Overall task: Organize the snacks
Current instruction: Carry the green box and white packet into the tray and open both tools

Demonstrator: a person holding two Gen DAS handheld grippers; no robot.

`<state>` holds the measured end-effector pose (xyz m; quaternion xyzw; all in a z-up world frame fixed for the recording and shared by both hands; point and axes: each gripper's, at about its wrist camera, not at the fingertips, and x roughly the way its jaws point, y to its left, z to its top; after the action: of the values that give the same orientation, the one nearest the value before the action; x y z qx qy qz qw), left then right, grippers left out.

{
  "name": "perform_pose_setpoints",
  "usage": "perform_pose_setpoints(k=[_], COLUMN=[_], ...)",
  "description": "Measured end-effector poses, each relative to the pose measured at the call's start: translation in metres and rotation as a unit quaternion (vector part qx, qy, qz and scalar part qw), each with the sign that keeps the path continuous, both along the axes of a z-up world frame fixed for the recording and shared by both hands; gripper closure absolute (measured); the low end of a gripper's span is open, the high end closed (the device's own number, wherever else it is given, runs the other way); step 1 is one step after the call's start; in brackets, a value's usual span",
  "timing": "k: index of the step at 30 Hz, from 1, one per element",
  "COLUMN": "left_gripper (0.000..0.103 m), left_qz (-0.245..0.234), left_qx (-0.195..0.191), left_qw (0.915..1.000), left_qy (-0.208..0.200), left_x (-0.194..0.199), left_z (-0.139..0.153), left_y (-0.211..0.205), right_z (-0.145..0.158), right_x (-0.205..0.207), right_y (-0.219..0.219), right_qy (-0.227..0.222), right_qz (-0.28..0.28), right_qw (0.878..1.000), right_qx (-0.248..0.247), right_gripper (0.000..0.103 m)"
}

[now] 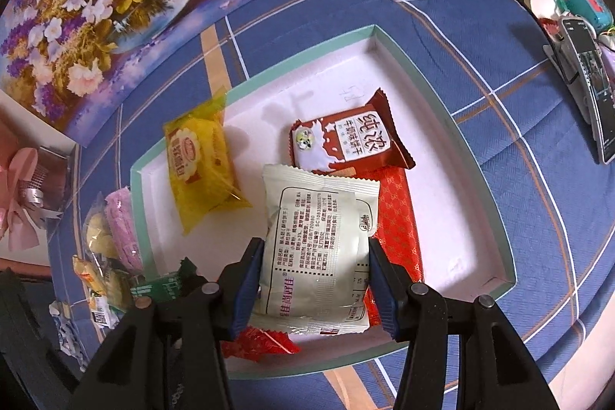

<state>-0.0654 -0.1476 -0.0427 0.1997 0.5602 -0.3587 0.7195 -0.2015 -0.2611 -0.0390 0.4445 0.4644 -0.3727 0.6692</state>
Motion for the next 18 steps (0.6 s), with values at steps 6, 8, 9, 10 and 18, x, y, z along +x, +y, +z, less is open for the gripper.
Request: perform_pose_setpoints(k=[6, 8, 9, 10, 18], left_gripper=[0.036, 0.035, 0.035, 0.035, 0.021], left_qz=[0.013, 0.014, 0.014, 0.013, 0.04], left_qx=[-0.002, -0.008, -0.012, -0.014, -0.005], left_qw=[0.9998, 0.9998, 0.9997, 0.9997, 0.9992], left_qy=[0.011, 0.012, 0.013, 0.014, 0.006], left_x=[0.008, 0.008, 0.008, 0.009, 0.018], left_z=[0.003, 0.006, 0.008, 0.009, 0.017], left_y=[0.006, 0.006, 0.007, 0.006, 0.014], right_z=[0.001, 0.002, 0.003, 0.003, 0.003], right_x=[0.001, 0.002, 0.002, 0.002, 0.002], right_y=[0.001, 0.001, 0.001, 0.0, 0.002], right_qy=[0.003, 0.003, 0.002, 0.002, -0.002], right_qz=[0.005, 0.006, 0.006, 0.006, 0.006], right_qw=[1.0, 1.0, 1.0, 1.0, 1.0], right_qx=[-0.003, -0.005, -0.005, -0.005, -0.004], right_gripper=[0.047, 0.047, 0.047, 0.047, 0.046])
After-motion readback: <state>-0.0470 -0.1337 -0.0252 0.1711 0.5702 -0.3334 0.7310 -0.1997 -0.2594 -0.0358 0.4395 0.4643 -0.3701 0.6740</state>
